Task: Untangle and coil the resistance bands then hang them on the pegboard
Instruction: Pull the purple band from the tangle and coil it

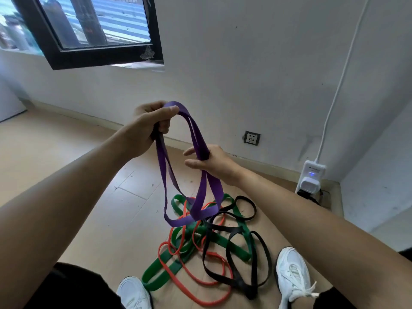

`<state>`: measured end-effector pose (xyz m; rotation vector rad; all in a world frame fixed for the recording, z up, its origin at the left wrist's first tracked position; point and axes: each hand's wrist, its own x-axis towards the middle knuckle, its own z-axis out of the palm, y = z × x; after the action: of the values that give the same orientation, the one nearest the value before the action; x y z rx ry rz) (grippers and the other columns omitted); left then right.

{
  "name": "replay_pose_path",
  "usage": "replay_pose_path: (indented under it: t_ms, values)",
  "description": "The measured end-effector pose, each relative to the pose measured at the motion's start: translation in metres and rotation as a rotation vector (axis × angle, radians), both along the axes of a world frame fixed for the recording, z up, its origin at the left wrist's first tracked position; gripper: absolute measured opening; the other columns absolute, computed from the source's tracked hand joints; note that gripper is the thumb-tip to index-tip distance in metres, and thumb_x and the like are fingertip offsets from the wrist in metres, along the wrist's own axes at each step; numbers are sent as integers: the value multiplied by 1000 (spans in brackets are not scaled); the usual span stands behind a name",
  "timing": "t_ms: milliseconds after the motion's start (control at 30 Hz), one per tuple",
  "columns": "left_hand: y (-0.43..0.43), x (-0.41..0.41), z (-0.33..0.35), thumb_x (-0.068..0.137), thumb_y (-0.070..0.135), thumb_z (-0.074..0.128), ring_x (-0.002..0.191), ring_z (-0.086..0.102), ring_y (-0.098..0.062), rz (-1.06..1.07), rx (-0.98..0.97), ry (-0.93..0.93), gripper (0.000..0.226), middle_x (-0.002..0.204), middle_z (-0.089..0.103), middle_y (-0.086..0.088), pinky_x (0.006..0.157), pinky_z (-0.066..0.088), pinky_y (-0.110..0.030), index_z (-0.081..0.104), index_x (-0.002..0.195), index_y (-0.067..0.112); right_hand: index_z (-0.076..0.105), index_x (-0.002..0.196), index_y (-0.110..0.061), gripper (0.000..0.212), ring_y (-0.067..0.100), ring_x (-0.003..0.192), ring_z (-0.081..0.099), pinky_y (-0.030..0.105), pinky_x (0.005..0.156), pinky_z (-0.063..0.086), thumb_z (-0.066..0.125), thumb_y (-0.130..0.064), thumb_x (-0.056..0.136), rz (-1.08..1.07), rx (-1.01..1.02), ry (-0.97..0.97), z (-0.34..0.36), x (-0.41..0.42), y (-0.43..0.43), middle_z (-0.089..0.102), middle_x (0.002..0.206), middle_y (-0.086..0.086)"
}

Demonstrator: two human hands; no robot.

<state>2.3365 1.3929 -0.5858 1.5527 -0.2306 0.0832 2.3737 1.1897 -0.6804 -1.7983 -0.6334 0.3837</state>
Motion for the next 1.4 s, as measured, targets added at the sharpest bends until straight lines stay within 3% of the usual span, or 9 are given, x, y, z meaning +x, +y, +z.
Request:
replay_pose_path:
  t_ms: [133,367,467,567,800,967,1200,1300,1400]
  values:
    - [7,-2,0,64,48,88,57,33,-9,25,25,13,36,60,42,9,58,30,-20,69,77,22,67,107,-2,20,19,81,63,34,81,55,72,-13,92,23,108,70,-1,4,-3,64,87,6]
    - [21,-5,-6,66,42,85,56,32,-10,147,17,26,25,61,37,6,58,27,-22,72,72,21,60,127,-13,25,17,87,62,30,84,54,53,-15,103,77,5,41,-22,16,-16,61,94,5]
    - [18,-5,-5,69,38,85,56,33,-9,195,9,8,20,59,38,8,58,27,-22,76,73,21,62,120,-9,24,18,88,64,27,84,55,57,-6,97,157,-127,57,-40,18,-27,62,97,9]
    - [20,-3,-4,67,41,86,55,35,-9,266,-21,-3,28,58,40,9,56,30,-20,77,80,18,65,113,-10,21,20,89,65,38,90,55,65,-7,92,164,-185,139,-66,18,-41,64,95,7]
    - [36,2,-4,84,34,76,56,38,-6,400,-119,12,17,61,45,9,56,35,-18,70,85,19,68,112,-1,32,22,91,70,35,86,59,80,-3,82,215,-235,339,-114,21,-69,72,97,9]
    - [40,3,-7,90,35,74,59,41,-5,412,-83,16,18,65,47,9,59,38,-18,70,92,17,71,88,-11,12,18,83,62,40,85,48,81,-9,82,287,-327,462,-150,17,-102,69,85,3]
    - [54,8,-18,90,36,73,57,41,-6,486,-48,55,19,66,44,8,58,36,-19,68,95,18,63,106,2,36,25,99,71,36,90,59,59,15,72,145,206,891,-162,26,-134,73,102,16]
    - [63,10,-20,89,39,73,56,40,-5,503,-68,61,21,66,44,9,57,35,-19,68,94,19,63,103,2,37,28,100,72,40,94,58,58,22,72,91,306,900,-159,31,-141,72,98,17]
    - [68,11,-22,88,41,73,56,40,-4,517,-77,65,21,66,44,10,56,35,-18,68,93,20,64,96,-2,28,26,87,74,36,78,62,67,16,76,-85,293,824,-157,30,-136,70,90,15]
